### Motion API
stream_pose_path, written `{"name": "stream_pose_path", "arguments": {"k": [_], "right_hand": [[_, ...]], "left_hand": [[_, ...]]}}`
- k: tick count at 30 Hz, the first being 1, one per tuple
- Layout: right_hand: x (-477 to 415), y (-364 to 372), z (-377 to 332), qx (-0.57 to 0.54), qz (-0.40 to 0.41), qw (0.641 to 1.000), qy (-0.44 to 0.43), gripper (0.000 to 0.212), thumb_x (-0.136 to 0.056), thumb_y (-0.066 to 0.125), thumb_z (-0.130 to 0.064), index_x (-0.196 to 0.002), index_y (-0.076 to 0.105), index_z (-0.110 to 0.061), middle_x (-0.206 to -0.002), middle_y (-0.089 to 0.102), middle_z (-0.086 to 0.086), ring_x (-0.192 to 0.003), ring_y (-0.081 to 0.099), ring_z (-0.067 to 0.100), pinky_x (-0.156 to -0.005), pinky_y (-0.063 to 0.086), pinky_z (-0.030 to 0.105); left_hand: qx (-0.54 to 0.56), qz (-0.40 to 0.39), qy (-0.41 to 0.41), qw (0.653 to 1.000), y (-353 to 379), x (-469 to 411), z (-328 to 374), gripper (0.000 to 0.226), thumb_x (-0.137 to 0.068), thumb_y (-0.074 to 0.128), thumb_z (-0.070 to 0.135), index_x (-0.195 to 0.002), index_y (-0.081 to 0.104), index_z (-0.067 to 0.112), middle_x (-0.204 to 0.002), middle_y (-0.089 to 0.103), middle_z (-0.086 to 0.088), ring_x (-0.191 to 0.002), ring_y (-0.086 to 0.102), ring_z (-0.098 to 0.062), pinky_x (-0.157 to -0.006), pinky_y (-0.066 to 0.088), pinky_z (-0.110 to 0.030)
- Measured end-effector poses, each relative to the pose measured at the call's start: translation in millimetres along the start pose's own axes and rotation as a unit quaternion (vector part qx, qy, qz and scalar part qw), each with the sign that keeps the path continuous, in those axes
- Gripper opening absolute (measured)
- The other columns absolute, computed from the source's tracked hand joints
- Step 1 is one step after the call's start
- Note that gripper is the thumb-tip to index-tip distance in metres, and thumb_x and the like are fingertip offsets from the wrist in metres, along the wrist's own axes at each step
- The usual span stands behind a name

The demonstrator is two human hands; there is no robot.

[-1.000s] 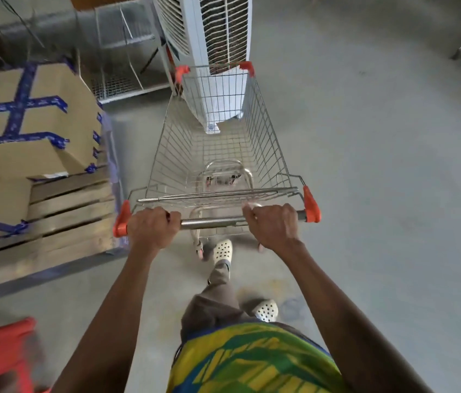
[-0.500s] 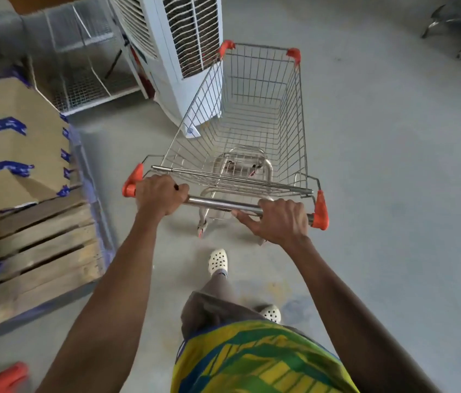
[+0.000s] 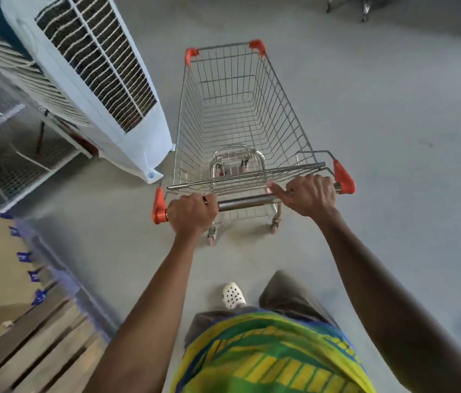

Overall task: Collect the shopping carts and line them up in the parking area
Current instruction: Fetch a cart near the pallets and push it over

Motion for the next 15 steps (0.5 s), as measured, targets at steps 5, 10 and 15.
{"name": "stream_pose_path", "arguments": {"k": [5, 10, 15], "right_hand": [[-68, 7, 32, 0.017, -0.021, 0.999, 0.030, 0.090, -0.094, 0.015, -0.080, -0.065, 0.070, -0.016, -0.054, 0.054, -0.001, -0.054, 0.057, 0.021, -0.059, 0.040, 0.029], [-141, 6, 71, 0.034, -0.024, 0.997, 0.058, 0.072, -0.099, 0.029, -0.067, -0.075, 0.076, -0.017, -0.070, 0.067, 0.008, -0.068, 0.065, 0.029, -0.065, 0.041, 0.033], [-231, -3, 106, 0.023, -0.012, 0.997, 0.079, 0.058, -0.097, 0.040, -0.054, -0.078, 0.077, -0.014, -0.082, 0.073, 0.018, -0.078, 0.070, 0.036, -0.070, 0.043, 0.037]], "left_hand": [[0.025, 0.004, 0.031, 0.999, 0, -58, 38, 0.057, -0.089, 0.037, 0.039, -0.063, 0.071, 0.002, -0.057, 0.065, -0.018, -0.054, 0.063, -0.034, -0.062, 0.043, -0.034], [0.057, 0.052, 0.076, 0.994, -9, -120, 86, 0.053, -0.089, 0.040, 0.035, -0.052, 0.066, 0.007, -0.046, 0.059, -0.011, -0.041, 0.053, -0.026, -0.057, 0.037, -0.029], [0.068, 0.042, 0.103, 0.992, -9, -198, 135, 0.051, -0.094, 0.044, 0.032, -0.058, 0.069, 0.007, -0.051, 0.062, -0.010, -0.043, 0.046, -0.024, -0.059, 0.033, -0.030]]}}
Point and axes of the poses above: each hand's wrist, its own x-axis away from the middle knuckle, its own y-axis out of the palm, z = x × y, the point moved 9 cm from there along -x, towards the middle knuckle
